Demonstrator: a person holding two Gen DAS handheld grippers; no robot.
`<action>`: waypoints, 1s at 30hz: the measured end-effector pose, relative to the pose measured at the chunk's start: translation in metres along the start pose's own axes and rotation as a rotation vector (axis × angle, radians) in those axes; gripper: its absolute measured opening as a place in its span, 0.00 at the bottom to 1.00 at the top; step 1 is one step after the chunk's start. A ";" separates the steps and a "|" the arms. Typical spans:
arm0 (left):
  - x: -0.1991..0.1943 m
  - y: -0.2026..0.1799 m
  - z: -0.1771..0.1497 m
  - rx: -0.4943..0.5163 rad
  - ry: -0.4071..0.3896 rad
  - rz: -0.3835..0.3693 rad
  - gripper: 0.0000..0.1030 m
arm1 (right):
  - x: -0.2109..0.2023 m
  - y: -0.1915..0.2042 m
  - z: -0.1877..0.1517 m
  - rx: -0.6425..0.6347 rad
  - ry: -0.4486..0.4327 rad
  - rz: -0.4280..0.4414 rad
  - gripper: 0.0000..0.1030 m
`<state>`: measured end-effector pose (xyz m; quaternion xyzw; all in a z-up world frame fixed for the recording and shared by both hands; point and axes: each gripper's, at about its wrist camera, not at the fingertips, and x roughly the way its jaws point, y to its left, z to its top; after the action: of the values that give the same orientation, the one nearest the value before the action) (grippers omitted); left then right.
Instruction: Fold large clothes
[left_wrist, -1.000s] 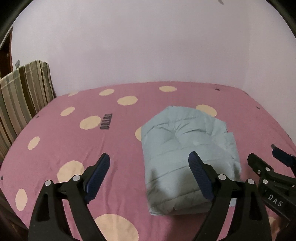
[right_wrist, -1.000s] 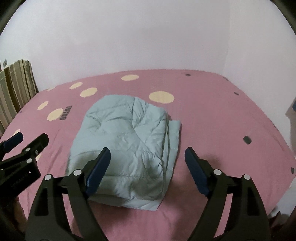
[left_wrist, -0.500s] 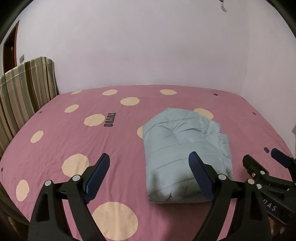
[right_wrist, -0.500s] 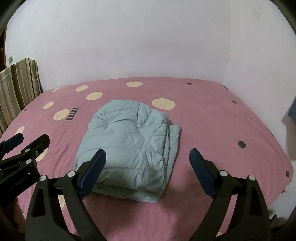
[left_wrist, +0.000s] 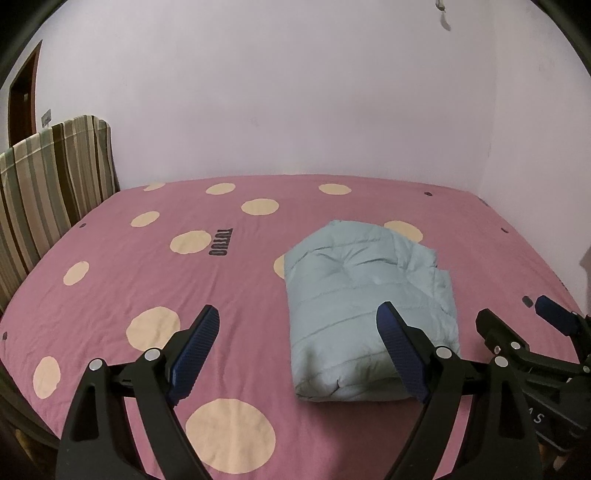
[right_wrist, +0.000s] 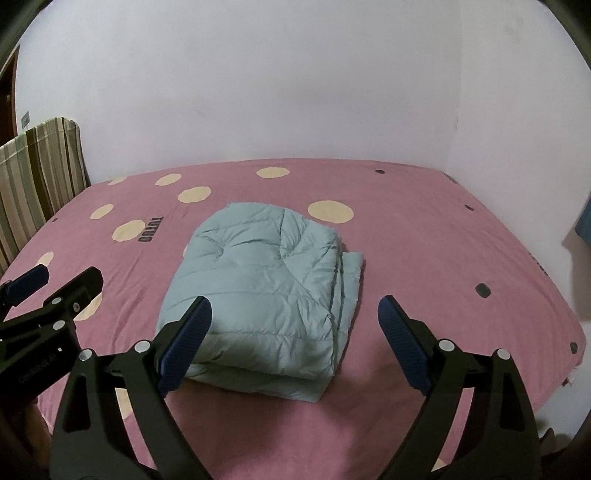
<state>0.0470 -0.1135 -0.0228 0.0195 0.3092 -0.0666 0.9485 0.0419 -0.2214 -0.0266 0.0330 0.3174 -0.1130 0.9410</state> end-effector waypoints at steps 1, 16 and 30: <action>-0.001 0.000 0.000 0.000 -0.001 0.001 0.83 | 0.000 0.000 0.000 -0.001 0.000 0.002 0.89; -0.002 0.000 0.000 0.002 0.007 0.004 0.83 | -0.003 0.001 0.000 0.002 -0.004 0.005 0.89; 0.002 0.001 0.002 0.005 0.019 0.004 0.83 | -0.003 0.001 0.000 0.002 -0.004 0.005 0.89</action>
<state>0.0501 -0.1128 -0.0228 0.0231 0.3180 -0.0652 0.9456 0.0397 -0.2202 -0.0248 0.0343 0.3151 -0.1110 0.9419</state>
